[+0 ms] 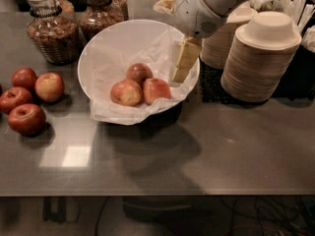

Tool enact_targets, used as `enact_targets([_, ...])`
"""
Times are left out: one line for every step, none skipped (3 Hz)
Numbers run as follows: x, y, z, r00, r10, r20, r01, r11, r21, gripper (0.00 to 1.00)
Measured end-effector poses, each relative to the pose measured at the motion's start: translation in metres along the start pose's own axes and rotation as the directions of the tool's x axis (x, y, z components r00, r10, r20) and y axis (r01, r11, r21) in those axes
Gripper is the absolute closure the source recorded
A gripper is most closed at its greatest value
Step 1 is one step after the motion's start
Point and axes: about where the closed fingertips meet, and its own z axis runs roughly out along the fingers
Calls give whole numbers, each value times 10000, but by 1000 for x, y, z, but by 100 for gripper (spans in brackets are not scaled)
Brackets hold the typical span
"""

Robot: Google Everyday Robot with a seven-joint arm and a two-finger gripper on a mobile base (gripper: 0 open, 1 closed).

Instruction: Pick apple from white bowl

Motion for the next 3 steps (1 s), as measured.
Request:
enact_targets([0,0,0,10000,-6,-1,6,10000,-2,0])
enact_targets([1,-5,4,9997,-63,-221,66,9999,139,0])
enact_targets([2,-8,28,9990,-165,-425,154,9995,-259,0])
